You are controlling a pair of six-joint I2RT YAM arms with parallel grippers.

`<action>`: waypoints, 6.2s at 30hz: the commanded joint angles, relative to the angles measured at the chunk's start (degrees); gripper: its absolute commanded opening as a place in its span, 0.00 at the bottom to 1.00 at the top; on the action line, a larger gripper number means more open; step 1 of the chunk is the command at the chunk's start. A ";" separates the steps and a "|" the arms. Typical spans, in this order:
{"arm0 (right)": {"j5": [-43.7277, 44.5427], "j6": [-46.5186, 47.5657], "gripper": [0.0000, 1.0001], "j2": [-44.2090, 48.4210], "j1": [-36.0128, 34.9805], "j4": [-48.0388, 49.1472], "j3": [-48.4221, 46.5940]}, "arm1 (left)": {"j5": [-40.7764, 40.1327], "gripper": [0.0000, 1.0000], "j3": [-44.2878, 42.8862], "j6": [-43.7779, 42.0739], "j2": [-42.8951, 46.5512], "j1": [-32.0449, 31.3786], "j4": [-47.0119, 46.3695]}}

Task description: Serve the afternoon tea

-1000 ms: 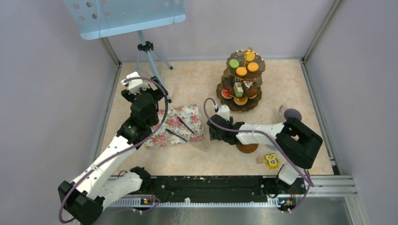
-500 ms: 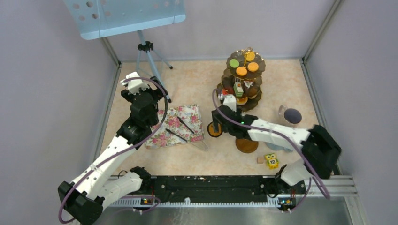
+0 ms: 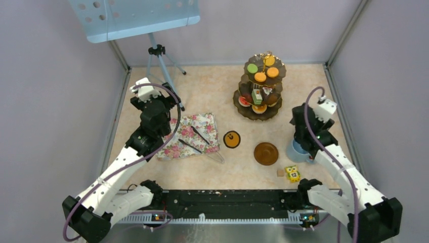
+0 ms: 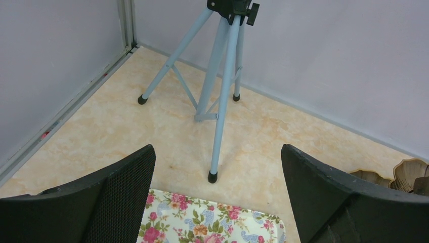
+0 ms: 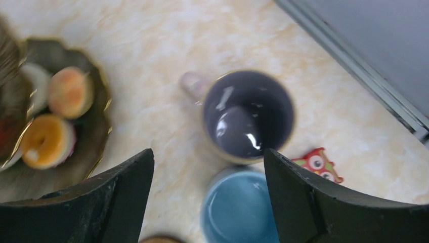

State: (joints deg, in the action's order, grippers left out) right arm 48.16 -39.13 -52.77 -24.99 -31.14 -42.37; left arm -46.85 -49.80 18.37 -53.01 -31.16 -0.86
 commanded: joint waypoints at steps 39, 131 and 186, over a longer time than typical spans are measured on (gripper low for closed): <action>-11.05 10.45 0.00 -24.71 20.53 5.47 -12.13 | 1.93 0.99 -0.91 0.17 0.74 -0.08 -2.12; -8.37 -4.40 0.00 -39.49 -33.50 -1.56 -35.44 | -3.59 0.99 -0.54 0.26 3.80 -0.13 -2.12; 0.29 -52.81 0.00 -68.95 -32.04 -44.70 -67.30 | -2.90 0.99 -0.58 0.51 4.53 -0.13 -1.95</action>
State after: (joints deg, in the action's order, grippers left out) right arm 44.99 -92.60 -121.58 -57.89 -75.88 -109.16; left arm -50.26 -49.80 19.22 -49.34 -31.16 -0.89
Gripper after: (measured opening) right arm 0.101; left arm 0.987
